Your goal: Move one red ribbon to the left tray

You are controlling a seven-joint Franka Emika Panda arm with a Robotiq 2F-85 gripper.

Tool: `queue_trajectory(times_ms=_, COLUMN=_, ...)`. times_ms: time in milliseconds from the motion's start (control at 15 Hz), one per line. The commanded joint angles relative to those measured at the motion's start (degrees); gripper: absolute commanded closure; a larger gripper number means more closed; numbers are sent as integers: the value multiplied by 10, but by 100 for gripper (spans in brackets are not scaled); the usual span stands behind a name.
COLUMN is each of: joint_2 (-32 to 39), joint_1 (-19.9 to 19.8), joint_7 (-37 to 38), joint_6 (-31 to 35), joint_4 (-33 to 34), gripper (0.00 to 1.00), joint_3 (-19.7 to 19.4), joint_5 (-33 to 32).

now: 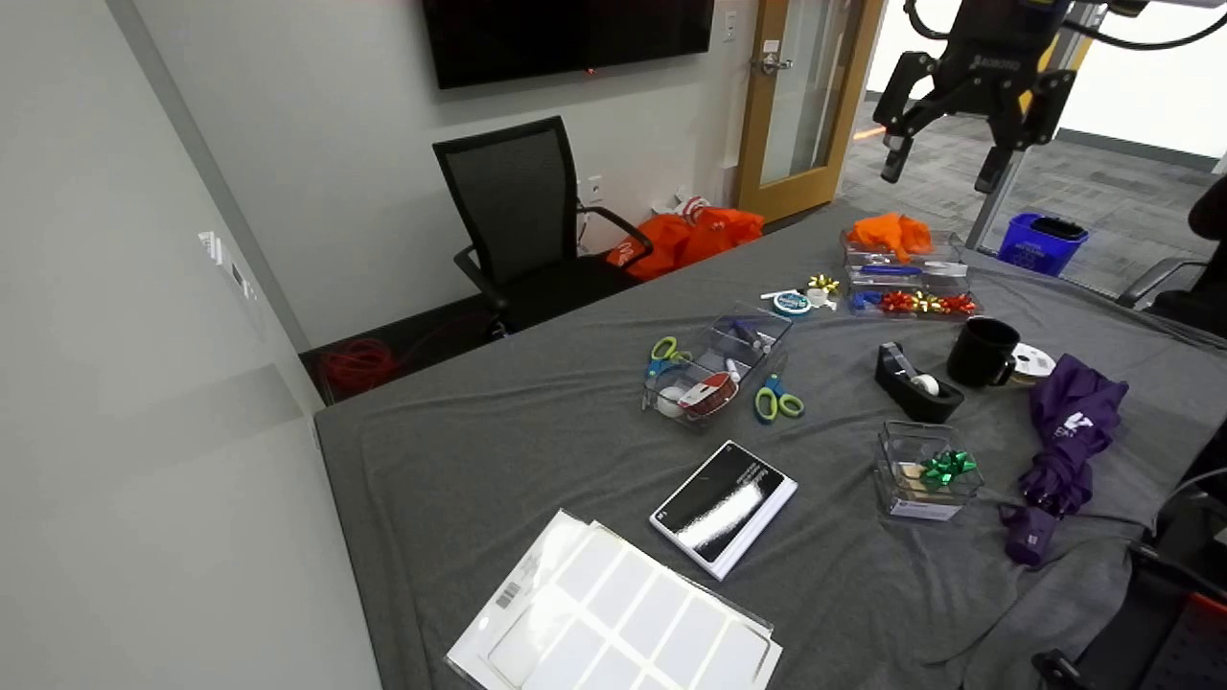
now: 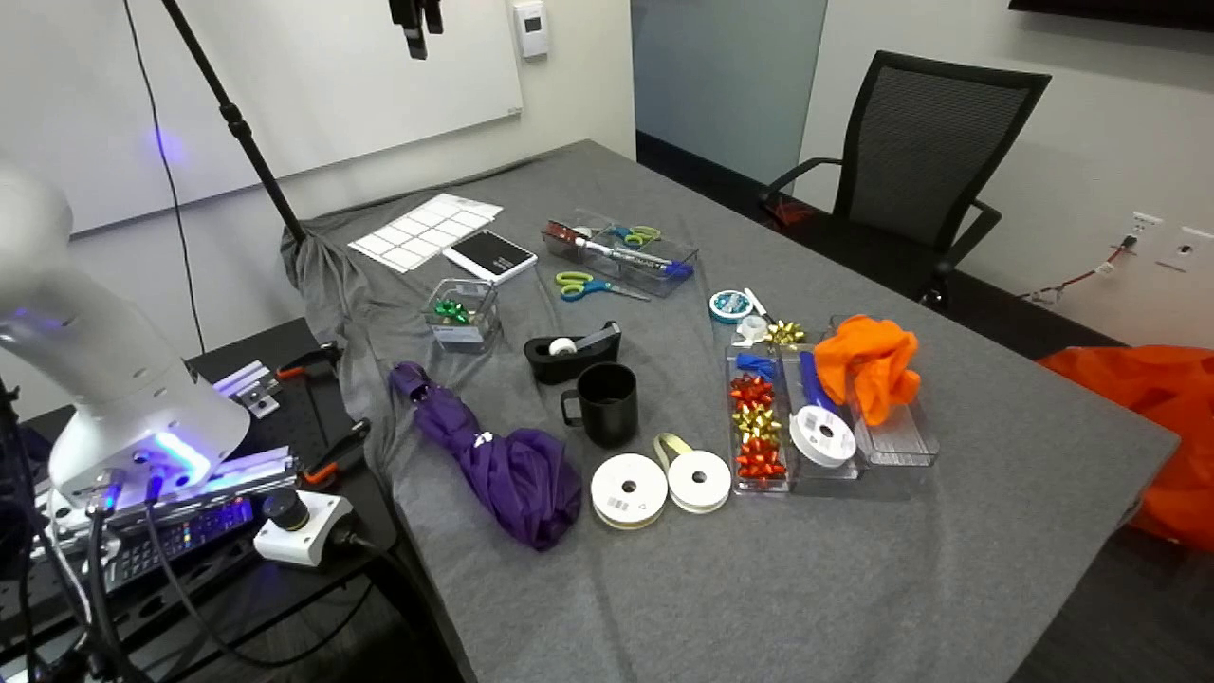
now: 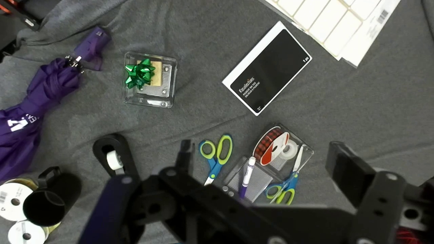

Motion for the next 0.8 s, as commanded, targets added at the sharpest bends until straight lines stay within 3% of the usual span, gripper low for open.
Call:
queue_trajectory(times_ms=0, joint_2=1, joint_1=6, joint_7=1, joint_6=-2, joint_4=2, gripper=0, joint_3=-5, joint_5=-1)
queue_trajectory(times_ms=333, joint_2=7, joint_1=4, joint_7=0, joint_6=-9, joint_4=5, gripper=0, joint_3=-6, joint_5=-2)
queue_trajectory(times_ms=733, joint_2=53, joint_1=-37, joint_7=-126, joint_6=-53, joint_4=12, gripper=0, joint_3=-79, joint_5=-25)
